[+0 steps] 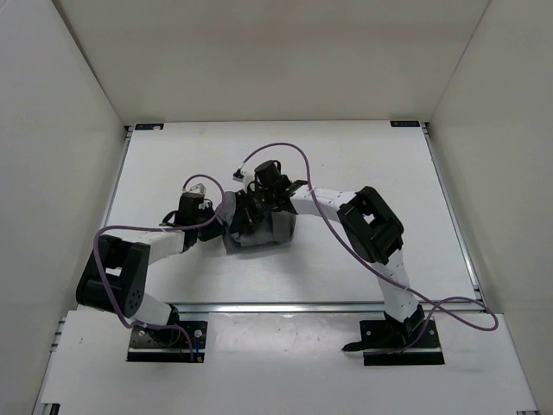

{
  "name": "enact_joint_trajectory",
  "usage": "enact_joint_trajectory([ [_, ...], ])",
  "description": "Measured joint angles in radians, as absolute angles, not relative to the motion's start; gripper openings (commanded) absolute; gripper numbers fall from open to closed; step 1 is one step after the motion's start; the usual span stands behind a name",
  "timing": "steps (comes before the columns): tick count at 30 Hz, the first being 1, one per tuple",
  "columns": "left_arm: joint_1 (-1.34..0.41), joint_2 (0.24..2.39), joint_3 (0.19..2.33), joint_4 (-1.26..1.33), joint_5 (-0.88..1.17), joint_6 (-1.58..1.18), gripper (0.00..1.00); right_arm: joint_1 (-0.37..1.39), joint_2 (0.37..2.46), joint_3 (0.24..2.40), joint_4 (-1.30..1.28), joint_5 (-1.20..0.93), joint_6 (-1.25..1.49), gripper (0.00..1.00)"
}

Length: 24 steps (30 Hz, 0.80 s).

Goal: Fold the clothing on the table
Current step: Fold the skirt

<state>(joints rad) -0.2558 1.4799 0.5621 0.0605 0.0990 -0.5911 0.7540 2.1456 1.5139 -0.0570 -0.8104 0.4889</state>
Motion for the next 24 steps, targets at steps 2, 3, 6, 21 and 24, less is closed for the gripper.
enact_joint_trajectory([
  [2,-0.249,1.473,0.558,0.057,0.103,-0.589,0.26,0.760,2.168,1.529,-0.078,-0.806,0.485,0.00],
  [3,-0.244,1.468,0.555,0.055,0.106,-0.582,0.31,0.764,2.177,1.533,-0.089,-0.803,0.481,0.00],
  [6,-0.228,1.437,0.550,0.035,0.121,-0.591,0.36,0.773,2.195,1.536,-0.116,-0.799,0.467,0.03],
  [21,-0.174,1.095,0.565,-0.090,0.059,-0.612,0.39,0.788,2.096,1.547,-0.163,-0.750,0.393,0.43],
  [24,-0.180,1.115,0.554,-0.091,0.058,-0.613,0.41,0.774,1.969,1.497,-0.165,-0.712,0.382,0.42],
])
